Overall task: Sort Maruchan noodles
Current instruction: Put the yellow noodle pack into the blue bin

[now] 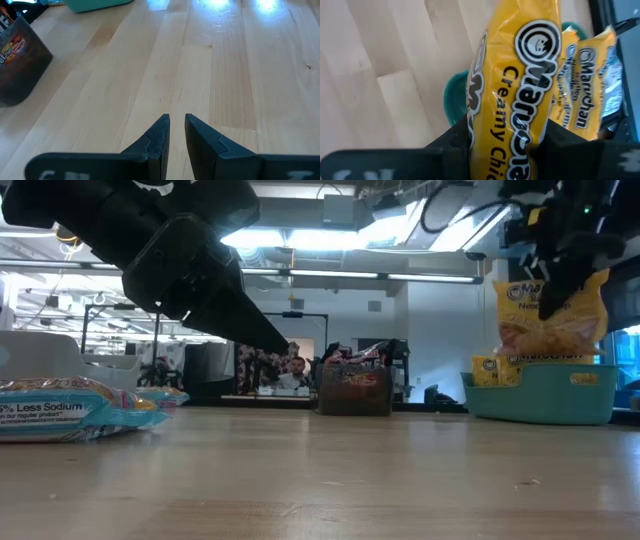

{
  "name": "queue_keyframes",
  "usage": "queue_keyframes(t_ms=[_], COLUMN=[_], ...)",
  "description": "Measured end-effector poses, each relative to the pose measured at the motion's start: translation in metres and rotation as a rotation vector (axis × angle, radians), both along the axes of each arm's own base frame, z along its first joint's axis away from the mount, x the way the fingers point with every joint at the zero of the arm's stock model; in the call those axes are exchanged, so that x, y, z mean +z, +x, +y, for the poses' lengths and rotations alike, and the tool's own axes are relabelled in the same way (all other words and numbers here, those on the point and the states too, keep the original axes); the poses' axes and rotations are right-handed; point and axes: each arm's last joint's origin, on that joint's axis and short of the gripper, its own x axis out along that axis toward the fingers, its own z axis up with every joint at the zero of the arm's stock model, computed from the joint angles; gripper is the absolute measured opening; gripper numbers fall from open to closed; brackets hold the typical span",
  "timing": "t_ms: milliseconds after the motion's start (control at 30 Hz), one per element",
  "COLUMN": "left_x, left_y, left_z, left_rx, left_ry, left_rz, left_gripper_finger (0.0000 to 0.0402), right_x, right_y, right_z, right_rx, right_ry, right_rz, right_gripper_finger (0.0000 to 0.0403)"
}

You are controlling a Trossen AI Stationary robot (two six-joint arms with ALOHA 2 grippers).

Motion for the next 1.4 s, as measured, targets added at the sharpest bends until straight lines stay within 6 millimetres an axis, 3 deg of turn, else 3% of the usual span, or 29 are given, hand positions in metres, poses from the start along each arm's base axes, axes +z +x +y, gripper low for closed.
queue_keyframes(t_ms=[267,400,767,1200,1400], left_x=[0.0,0.0,0.0,0.0,0.0], left_y=[0.0,0.0,0.0,0.0,0.0], left_z=[0.0,0.0,0.0,0.0,0.0], left_rx=[0.0,0.0,0.0,0.0,0.0], left_ry=[0.001,0.001,0.0,0.0,0.0], left_rz=[0.002,0.002,0.001,0.0,0.0], left_gripper_finger=[0.0055,0.0055,0.0055,0.0055,0.0055], right_x=[-0.032,-0.031,-0.037,-0.06,-0.072], right_y=[-0.007,-0.001,0.004,0.027,0.034], right_z=[-0.014,-0.017,-0.019,-0.026,-0.028], right_rx=[-0.05,-0.036,-0.012,0.053,0.023], right_ry=[0.028,0.037,0.009,0.035,0.036], right_rz=[0.111,0.044,0.116,0.258,0.319], right_gripper_finger=[0.0113,0.0113,0.0113,0.0114,0.0142])
